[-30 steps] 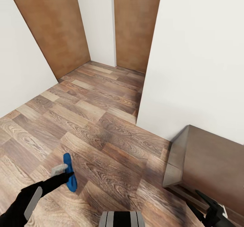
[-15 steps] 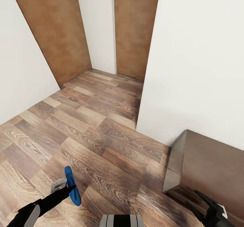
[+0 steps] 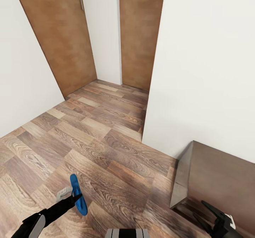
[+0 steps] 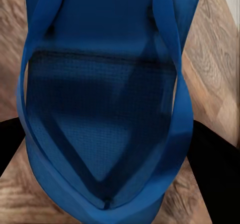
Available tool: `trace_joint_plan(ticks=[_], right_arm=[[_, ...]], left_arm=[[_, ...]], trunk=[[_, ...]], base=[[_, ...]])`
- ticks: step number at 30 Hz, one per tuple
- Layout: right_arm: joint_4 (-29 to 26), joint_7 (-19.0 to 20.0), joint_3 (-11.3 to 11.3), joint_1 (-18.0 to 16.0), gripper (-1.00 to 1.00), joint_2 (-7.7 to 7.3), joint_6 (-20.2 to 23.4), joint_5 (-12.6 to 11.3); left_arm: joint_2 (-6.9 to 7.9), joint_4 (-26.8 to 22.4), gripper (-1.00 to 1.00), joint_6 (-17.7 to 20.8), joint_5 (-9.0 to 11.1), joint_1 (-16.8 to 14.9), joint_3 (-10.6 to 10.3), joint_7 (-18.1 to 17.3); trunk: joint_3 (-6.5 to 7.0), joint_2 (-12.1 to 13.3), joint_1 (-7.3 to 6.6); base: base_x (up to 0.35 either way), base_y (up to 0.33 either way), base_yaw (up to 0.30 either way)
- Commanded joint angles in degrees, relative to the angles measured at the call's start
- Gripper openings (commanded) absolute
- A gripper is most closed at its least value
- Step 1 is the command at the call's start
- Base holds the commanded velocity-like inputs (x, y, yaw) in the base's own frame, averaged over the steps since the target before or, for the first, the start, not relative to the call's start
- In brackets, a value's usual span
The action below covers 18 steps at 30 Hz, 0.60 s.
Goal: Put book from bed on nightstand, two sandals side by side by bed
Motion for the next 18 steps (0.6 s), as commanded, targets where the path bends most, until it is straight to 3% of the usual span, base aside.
trace_joint_plan(ticks=[1, 6, 8, 11, 13, 18], right_arm=[[0.0, 0.1, 0.0, 0.0, 1.00, -0.04, 0.3, -0.1], [-0.1, 0.1, 0.1, 0.0, 1.00, -0.20, 0.2, 0.2], [0.1, 0.1, 0.1, 0.1, 1.00, -0.24, 0.1, 2.8], [0.5, 0.1, 0.1, 0.1, 1.00, -0.24, 0.1, 9.6], [0.6, 0.2, 0.0, 0.1, 1.00, -0.24, 0.1, 12.5], [0.8, 0.1, 0.0, 0.2, 1.00, -0.18, 0.1, 14.6]], left_arm=[[-0.01, 0.0, -1.00, 0.5, 0.4, 0.0, 0.1, -0.2], [-0.02, 0.0, -1.00, 0.5, 0.4, 0.0, 0.1, -0.2], [-0.02, 0.0, -1.00, 0.5, 0.4, 0.0, 0.1, -0.2], [-0.05, 0.0, -1.00, 0.4, 0.4, 0.0, 0.1, -0.2], [-0.11, 0.0, -1.00, 0.4, 0.4, 0.0, 0.0, -0.1], [-0.39, 0.1, -1.00, 0.4, 0.4, 0.0, 0.1, -0.1]], trunk=[[0.19, 0.0, -0.03], [1.29, 0.1, -0.16], [1.74, 0.1, -0.21], [2.40, 0.1, -0.29], [2.85, 0.2, -0.34], [3.95, 0.2, -0.47]], base=[[0.000, 0.000, 0.000], [0.000, 0.000, 0.000], [0.000, 0.000, 0.000], [0.000, 0.000, 0.000], [0.000, 0.000, 0.000], [0.000, 0.000, 0.000]])
